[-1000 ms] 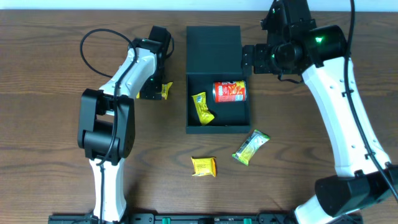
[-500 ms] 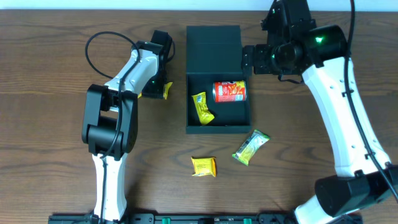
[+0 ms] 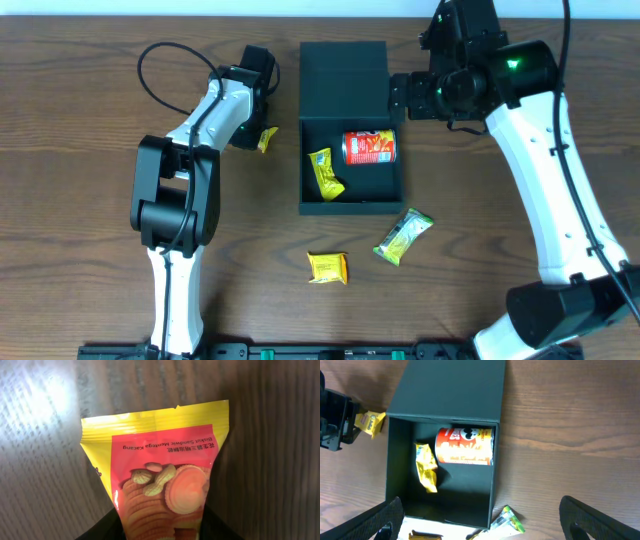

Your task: Pack container

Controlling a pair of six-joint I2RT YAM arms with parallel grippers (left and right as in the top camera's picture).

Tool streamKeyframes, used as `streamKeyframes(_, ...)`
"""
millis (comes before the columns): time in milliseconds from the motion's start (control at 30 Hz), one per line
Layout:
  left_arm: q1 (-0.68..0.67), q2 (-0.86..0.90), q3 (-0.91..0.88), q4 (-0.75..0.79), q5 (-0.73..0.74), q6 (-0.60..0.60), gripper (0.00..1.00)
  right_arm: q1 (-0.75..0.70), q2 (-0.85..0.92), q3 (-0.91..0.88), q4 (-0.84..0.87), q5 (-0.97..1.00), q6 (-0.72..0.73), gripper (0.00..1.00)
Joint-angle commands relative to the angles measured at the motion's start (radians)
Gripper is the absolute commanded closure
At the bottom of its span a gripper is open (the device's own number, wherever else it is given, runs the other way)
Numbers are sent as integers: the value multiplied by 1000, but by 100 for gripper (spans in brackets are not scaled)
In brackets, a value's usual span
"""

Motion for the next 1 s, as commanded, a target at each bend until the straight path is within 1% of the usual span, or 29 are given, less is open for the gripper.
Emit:
streamKeyframes(0, 7, 4, 17, 8, -29, 135, 61, -2, -8, 14, 0, 3, -15, 1)
streamKeyframes(100, 7, 0, 39, 11, -26, 241, 62, -2, -8, 14, 3, 3, -13, 1)
streamKeyframes(167, 7, 0, 74, 11, -27, 358, 63, -2, -8, 14, 9, 3, -13, 1)
streamKeyframes(333, 7, 0, 162, -11, -27, 601, 63, -2, -8, 14, 16, 3, -13, 1)
streamKeyframes(467, 5, 0, 250, -72, -21, 751, 63, -2, -8, 14, 19, 3, -13, 1)
streamKeyframes(567, -2, 0, 341, -157, -21, 858, 63, -2, -8, 14, 35, 3, -13, 1)
streamKeyframes(733, -35, 0, 460, -308, -20, 953, 65, -2, -8, 14, 77, 4, -13, 1)
streamKeyframes(867, -77, 0, 520, -406, -17, 997, 64, -2, -8, 14, 100, 4, -13, 1)
streamKeyframes(967, -111, 0, 537, -447, -17, 1020, 64, -2, -8, 14, 113, 17, -13, 1)
